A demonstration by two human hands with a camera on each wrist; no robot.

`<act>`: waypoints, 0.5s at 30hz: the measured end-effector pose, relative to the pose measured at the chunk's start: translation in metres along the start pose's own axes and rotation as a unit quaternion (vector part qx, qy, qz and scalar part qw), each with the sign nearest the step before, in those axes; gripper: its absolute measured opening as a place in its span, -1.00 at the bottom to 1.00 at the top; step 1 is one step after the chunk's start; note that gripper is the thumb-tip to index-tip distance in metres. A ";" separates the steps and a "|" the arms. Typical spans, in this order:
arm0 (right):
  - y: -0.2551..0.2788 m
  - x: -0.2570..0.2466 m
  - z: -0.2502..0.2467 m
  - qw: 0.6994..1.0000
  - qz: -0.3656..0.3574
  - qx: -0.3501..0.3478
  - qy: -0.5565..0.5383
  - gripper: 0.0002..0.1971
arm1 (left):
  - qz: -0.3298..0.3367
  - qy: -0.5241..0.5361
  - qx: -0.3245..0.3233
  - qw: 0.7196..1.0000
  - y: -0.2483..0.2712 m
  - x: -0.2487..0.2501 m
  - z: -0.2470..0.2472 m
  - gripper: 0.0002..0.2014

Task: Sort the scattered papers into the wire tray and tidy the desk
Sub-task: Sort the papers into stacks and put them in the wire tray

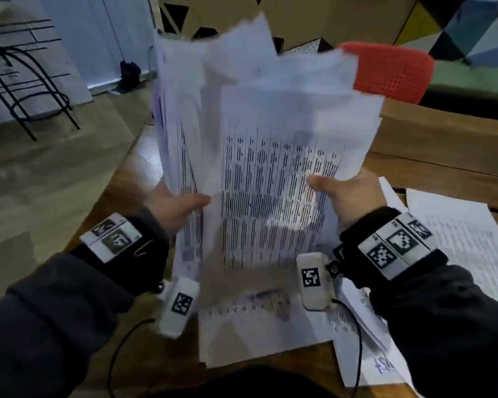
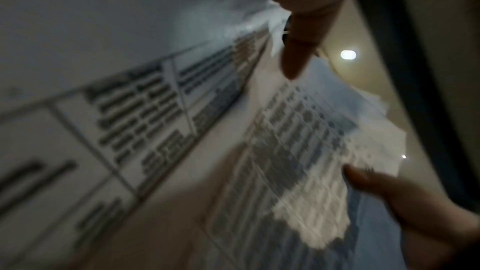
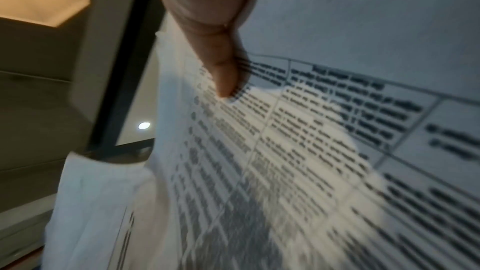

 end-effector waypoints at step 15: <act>0.032 0.006 -0.008 0.992 -0.099 0.057 -0.049 -0.81 | 0.128 -0.082 0.066 0.986 0.008 0.016 0.037 -0.58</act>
Point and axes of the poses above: each hand's wrist, its own y-axis away from the middle knuckle, its own z-axis out of the palm, x = y × z, the point moved 5 cm from there along -y, towards the middle knuckle, and after that the axes turned 11 degrees about z, right-handed, at the moved point
